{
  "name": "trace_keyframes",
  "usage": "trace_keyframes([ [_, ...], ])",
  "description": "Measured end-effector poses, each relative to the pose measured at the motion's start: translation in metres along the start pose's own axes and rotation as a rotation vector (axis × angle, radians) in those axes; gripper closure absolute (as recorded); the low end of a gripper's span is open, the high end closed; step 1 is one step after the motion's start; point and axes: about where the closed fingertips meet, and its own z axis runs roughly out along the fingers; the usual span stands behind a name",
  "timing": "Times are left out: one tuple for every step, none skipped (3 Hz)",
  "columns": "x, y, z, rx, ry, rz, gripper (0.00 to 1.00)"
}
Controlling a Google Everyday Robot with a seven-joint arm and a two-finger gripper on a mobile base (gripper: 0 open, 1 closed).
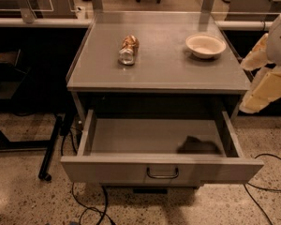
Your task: Close top drawer
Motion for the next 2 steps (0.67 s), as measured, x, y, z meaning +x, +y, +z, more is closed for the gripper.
trace_keyframes([
  [0.0000,0.0000,0.0000,0.000,0.000,0.000,0.68],
  [0.0006,-0.0009,-0.0009,0.004,-0.003,0.002,0.99],
])
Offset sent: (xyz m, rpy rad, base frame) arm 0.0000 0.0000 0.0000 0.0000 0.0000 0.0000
